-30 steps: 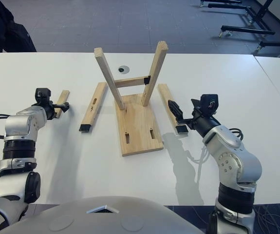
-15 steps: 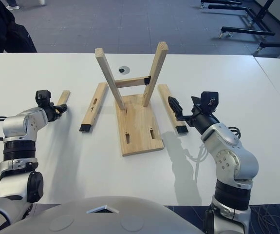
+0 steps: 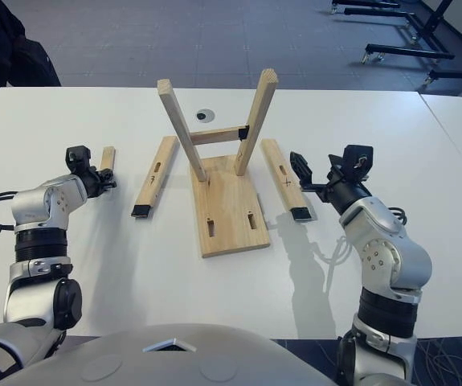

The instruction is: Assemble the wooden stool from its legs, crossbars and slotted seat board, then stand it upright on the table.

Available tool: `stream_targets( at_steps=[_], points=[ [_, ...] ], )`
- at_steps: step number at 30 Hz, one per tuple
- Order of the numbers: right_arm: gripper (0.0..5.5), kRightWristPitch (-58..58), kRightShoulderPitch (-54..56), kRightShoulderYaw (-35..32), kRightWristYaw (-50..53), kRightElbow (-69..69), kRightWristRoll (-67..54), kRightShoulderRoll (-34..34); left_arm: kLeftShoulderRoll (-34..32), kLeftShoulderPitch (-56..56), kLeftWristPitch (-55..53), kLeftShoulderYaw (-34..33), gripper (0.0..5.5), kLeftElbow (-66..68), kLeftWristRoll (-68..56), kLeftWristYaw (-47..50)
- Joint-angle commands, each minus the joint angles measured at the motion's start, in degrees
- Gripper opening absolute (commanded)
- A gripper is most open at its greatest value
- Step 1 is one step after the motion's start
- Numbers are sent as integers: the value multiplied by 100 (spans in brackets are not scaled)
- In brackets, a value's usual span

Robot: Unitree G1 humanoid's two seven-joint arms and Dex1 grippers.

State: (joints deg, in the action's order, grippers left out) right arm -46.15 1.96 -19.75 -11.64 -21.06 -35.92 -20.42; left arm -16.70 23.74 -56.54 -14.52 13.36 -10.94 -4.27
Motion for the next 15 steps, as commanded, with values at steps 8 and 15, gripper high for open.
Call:
stream_targets(
  at_steps=[8, 15],
  points=[
    [540, 105, 236, -17, -17, 295, 92, -73, -122, 495, -270, -19, 128, -266, -24, -14],
    [540, 201, 501, -104, -112, 629, 148, -196, -823, 1831, 139, -140, 128, -824, -109, -365]
  ],
)
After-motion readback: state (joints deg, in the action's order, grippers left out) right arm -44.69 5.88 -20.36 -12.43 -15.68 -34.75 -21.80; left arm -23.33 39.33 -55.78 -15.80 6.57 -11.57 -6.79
